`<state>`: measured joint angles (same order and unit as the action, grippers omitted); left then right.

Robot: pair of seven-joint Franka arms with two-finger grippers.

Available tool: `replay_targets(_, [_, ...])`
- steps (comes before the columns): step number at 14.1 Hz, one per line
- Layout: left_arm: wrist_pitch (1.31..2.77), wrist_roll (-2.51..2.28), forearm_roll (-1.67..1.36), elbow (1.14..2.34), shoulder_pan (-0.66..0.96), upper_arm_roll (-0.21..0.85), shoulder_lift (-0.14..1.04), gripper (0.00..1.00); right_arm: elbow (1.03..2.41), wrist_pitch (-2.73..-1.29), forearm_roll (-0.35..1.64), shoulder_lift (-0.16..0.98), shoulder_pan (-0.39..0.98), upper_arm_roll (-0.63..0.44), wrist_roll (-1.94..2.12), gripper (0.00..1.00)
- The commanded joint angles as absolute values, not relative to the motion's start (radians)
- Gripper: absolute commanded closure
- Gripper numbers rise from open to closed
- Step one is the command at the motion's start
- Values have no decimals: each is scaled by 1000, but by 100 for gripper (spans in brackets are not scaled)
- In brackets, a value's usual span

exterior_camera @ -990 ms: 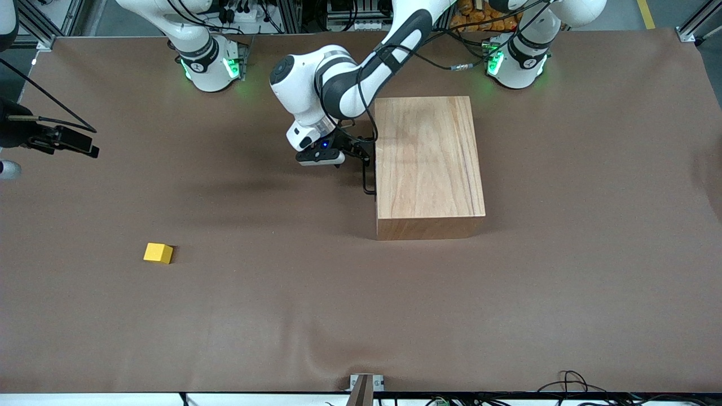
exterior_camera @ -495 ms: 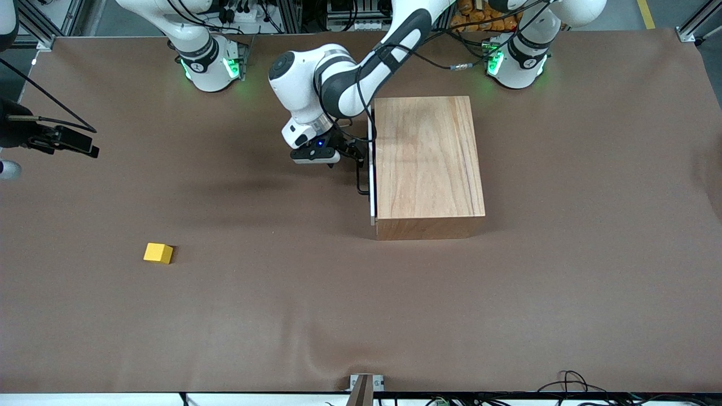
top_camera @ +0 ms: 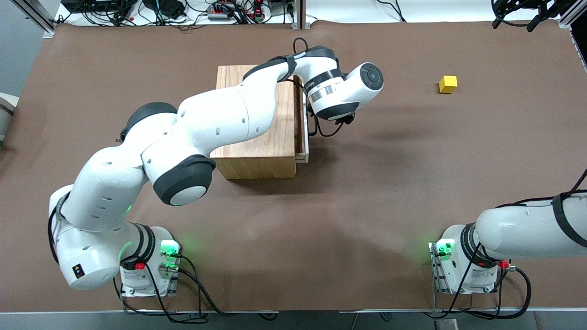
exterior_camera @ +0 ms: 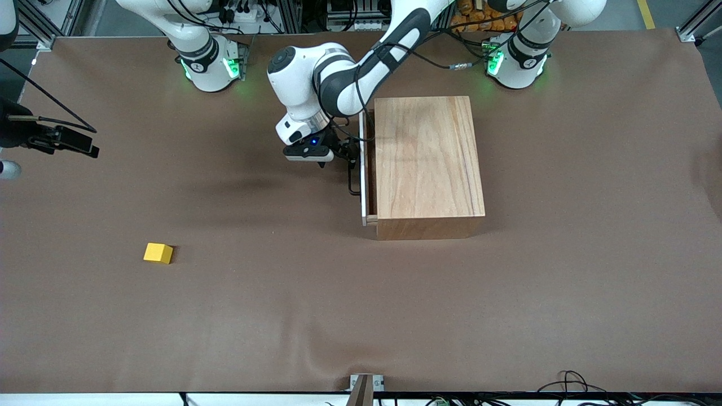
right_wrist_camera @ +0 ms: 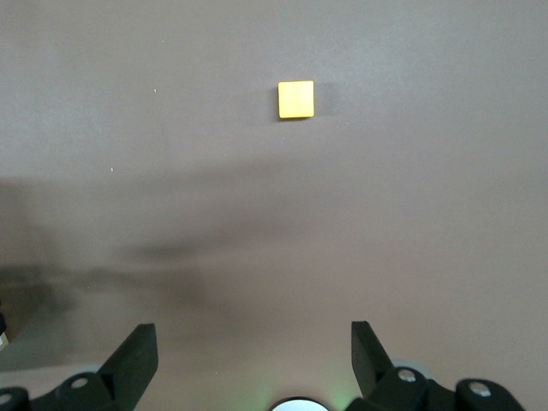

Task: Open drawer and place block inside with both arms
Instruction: 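Pull the drawer open by its handle with the left gripper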

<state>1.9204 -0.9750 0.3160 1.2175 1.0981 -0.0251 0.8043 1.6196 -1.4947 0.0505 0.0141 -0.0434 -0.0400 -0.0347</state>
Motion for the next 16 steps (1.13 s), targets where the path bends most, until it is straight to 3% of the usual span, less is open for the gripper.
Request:
replay_targets(1, [1966, -963, 322, 1189, 1101, -12, 827, 0, 1618, -1494, 44, 15, -55, -34, -29, 0])
replay_targets(8, [2068, -963, 305, 1189, 1101, 23, 841, 0, 1621, -1520, 44, 26, -54, -34, -29, 0])
replay_targets(16, [2075, -971, 305, 1180, 1124, 71, 848, 0, 1670, -1646, 44, 95, -49, -32, -28, 0])
